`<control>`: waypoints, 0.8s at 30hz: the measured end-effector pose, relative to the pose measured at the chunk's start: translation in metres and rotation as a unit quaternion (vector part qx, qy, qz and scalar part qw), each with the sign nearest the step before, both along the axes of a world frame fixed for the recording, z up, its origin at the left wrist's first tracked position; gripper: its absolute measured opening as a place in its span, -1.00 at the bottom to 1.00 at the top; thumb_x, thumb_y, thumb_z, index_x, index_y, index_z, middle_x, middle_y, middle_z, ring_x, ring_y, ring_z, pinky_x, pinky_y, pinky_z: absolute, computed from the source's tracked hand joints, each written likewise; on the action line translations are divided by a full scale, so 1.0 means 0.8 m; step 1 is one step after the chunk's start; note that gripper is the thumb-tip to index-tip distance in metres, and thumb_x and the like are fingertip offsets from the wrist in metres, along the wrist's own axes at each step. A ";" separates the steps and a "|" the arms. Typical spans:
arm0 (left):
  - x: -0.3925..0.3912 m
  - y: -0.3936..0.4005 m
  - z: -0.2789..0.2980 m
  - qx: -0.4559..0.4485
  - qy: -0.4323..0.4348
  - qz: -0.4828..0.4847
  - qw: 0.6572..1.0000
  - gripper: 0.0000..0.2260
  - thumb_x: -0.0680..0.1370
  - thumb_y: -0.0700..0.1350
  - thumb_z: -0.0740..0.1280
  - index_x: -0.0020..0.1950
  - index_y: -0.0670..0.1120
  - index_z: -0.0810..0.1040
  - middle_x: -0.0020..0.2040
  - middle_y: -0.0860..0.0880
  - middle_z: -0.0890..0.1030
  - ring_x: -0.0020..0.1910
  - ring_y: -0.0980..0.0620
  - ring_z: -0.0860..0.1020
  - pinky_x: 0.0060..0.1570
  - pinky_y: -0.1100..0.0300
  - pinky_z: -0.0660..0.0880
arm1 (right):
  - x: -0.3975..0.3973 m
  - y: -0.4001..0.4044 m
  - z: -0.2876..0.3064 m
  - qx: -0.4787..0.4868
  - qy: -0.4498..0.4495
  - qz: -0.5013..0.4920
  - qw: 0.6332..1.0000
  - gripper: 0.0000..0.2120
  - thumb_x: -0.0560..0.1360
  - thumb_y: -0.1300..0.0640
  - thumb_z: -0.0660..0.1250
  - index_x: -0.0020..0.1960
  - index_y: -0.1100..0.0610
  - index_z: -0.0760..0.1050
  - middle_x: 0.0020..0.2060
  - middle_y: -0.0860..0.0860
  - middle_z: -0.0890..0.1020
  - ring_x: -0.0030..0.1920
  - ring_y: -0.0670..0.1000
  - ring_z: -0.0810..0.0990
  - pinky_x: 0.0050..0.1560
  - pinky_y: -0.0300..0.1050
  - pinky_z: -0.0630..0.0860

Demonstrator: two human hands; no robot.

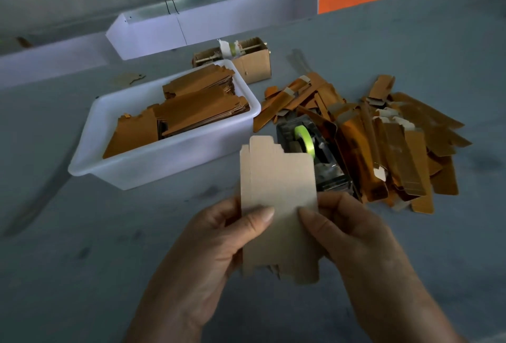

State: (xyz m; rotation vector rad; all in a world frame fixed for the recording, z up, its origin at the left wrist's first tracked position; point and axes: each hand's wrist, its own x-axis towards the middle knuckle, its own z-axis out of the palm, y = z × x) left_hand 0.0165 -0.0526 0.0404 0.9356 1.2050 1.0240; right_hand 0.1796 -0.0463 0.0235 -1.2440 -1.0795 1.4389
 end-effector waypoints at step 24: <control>0.041 -0.001 -0.010 0.097 0.151 0.017 0.984 -0.69 0.46 0.15 0.33 -0.22 -0.09 0.59 -0.41 -0.12 0.54 -0.40 0.02 0.53 -0.38 0.13 0.44 | -0.009 -0.009 -0.005 0.144 -0.117 -0.007 0.983 -0.74 0.37 -0.18 0.20 -0.07 -0.05 0.45 -0.31 -0.10 0.66 -0.32 -0.12 0.65 -0.30 -0.21 0.60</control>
